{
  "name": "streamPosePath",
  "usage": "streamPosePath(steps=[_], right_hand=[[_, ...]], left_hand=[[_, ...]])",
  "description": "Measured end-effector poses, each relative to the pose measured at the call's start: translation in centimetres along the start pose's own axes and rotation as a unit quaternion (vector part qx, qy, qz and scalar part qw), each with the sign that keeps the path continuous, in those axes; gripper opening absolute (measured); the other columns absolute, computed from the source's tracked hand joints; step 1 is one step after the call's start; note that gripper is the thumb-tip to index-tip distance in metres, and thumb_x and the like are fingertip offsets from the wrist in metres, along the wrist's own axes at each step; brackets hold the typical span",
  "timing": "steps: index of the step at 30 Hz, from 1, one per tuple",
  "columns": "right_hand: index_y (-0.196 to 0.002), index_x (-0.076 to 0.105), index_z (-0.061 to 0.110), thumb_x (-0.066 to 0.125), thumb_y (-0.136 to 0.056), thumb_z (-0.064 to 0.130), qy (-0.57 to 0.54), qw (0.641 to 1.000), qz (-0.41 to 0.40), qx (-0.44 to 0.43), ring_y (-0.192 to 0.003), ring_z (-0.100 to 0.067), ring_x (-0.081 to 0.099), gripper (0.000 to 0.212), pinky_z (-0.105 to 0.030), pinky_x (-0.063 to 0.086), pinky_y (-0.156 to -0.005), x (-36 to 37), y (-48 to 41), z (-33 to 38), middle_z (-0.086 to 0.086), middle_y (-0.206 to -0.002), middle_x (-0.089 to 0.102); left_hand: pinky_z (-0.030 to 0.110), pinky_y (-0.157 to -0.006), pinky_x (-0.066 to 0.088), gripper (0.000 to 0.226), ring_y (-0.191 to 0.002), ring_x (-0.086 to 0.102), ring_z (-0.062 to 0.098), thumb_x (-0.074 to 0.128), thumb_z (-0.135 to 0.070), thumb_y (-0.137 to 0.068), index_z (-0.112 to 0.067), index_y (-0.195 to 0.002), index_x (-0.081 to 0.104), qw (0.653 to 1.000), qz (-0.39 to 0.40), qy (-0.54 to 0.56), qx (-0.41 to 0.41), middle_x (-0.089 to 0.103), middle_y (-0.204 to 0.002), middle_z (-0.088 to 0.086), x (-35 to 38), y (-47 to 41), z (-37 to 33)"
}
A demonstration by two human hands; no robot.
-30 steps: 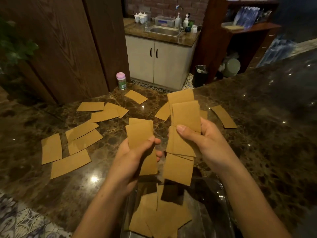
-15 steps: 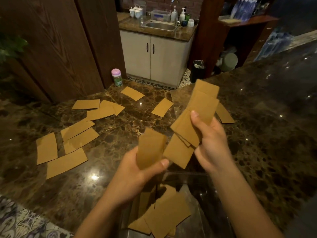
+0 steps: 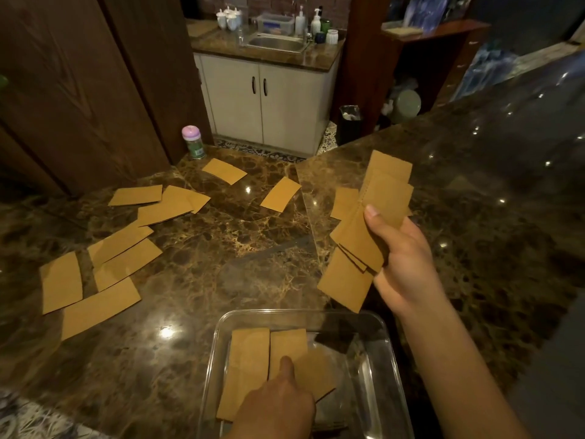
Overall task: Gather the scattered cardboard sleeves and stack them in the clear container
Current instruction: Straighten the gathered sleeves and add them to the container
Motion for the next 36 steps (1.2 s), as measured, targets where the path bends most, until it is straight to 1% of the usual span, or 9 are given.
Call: streamPosePath(steps=[4, 7, 9, 13, 16, 21, 25, 28, 36], right_hand=[[-0.136, 0.061, 0.014, 0.062, -0.099, 0.017, 0.000, 1.000, 0.009, 0.006, -0.111, -0.030, 0.070, 0.037, -0.048, 0.058, -0.098, -0.2, -0.2, -0.1, -0.016, -0.130, 0.071], [-0.131, 0.064, 0.015, 0.063, -0.095, 0.019, 0.004, 0.999, 0.031, 0.009, -0.099, -0.022, 0.073, 0.036, -0.038, 0.063, -0.084, -0.5, -0.4, 0.3, -0.009, -0.114, 0.074], [-0.129, 0.065, 0.014, 0.065, -0.089, 0.024, -0.003, 0.998, 0.061, 0.016, -0.088, -0.017, 0.073, 0.041, -0.031, 0.063, -0.072, -0.5, -0.3, 0.8, -0.006, -0.104, 0.074], [-0.130, 0.064, 0.016, 0.064, -0.086, 0.026, 0.007, 0.989, 0.143, 0.020, -0.086, -0.014, 0.074, 0.045, -0.029, 0.063, -0.071, 0.6, 0.6, 1.5, -0.006, -0.105, 0.075], [-0.123, 0.066, 0.024, 0.062, -0.087, 0.022, 0.063, 0.976, 0.209, 0.017, -0.097, -0.015, 0.076, 0.036, -0.032, 0.064, -0.079, 2.4, 1.7, 1.3, -0.004, -0.117, 0.078], [-0.132, 0.063, 0.021, 0.069, -0.086, 0.026, 0.144, 0.970, 0.194, -0.008, -0.113, -0.027, 0.073, 0.047, -0.048, 0.058, -0.095, 4.4, 2.1, 0.8, -0.008, -0.122, 0.076], [-0.125, 0.065, 0.024, 0.070, -0.089, 0.022, 0.111, 0.983, 0.144, -0.029, -0.102, -0.022, 0.077, 0.036, -0.043, 0.061, -0.087, 4.4, 1.8, 1.4, -0.002, -0.111, 0.080], [-0.123, 0.065, 0.025, 0.067, -0.095, 0.019, 0.122, 0.981, 0.150, -0.022, -0.100, -0.021, 0.078, 0.029, -0.043, 0.062, -0.086, 4.8, 2.1, 1.3, -0.001, -0.110, 0.080], [-0.130, 0.063, 0.021, 0.067, -0.094, 0.021, 0.144, 0.971, 0.188, -0.041, -0.109, -0.025, 0.075, 0.036, -0.050, 0.060, -0.096, 5.9, 2.7, 1.3, -0.006, -0.118, 0.077]], left_hand=[[0.041, -0.094, 0.043, 0.037, -0.112, 0.055, 0.035, 0.051, -0.039, -0.098, -0.016, -0.127, 0.052, 0.999, -0.016, 0.051, 0.002, 0.040, -0.131, 0.006, -1.8, 1.2, -0.1], [0.027, -0.095, 0.044, 0.034, -0.112, 0.060, 0.012, 0.059, -0.059, -0.085, -0.037, -0.110, 0.065, 0.972, -0.068, 0.226, -0.009, 0.061, -0.119, -0.008, -4.1, 3.3, 2.1], [0.031, -0.083, 0.056, 0.027, -0.089, 0.071, 0.014, 0.069, -0.057, -0.080, -0.034, -0.094, 0.071, 0.903, -0.098, 0.418, -0.014, 0.075, -0.098, -0.001, -6.3, 5.1, 3.5], [0.036, -0.058, 0.062, 0.023, -0.062, 0.070, 0.028, 0.072, -0.021, -0.083, -0.007, -0.100, 0.070, 0.691, -0.170, 0.703, 0.026, 0.074, -0.075, 0.020, -9.8, 6.9, 5.7], [0.039, -0.063, 0.062, 0.033, -0.068, 0.071, 0.031, 0.070, -0.027, -0.083, -0.012, -0.112, 0.070, 0.627, -0.260, 0.731, 0.065, 0.075, -0.081, 0.021, -11.9, 7.0, 6.8], [0.038, -0.064, 0.063, 0.023, -0.066, 0.071, 0.029, 0.067, -0.029, -0.088, -0.018, -0.107, 0.075, 0.591, -0.313, 0.737, 0.099, 0.075, -0.083, 0.025, -13.6, 6.7, 7.1], [0.038, -0.069, 0.062, 0.025, -0.072, 0.072, 0.022, 0.073, -0.028, -0.087, -0.020, -0.111, 0.073, 0.531, -0.362, 0.758, 0.108, 0.078, -0.101, 0.009, -14.0, 6.3, 7.8], [0.040, -0.075, 0.061, 0.034, -0.083, 0.075, 0.018, 0.085, -0.039, -0.072, -0.035, -0.102, 0.070, 0.590, -0.395, 0.698, 0.095, 0.076, -0.095, -0.006, -14.1, 5.8, 7.7], [0.040, -0.075, 0.062, 0.047, -0.090, 0.075, 0.022, 0.081, -0.024, -0.066, -0.024, -0.109, 0.063, 0.582, -0.396, 0.700, 0.121, 0.077, -0.098, -0.001, -14.7, 5.1, 7.3]])
Point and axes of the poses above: each hand's wrist, its own y-axis away from the middle knuckle, its own x-axis out of the palm, z = x × y, the point moved 4 cm from there along -y, towards the middle knuckle
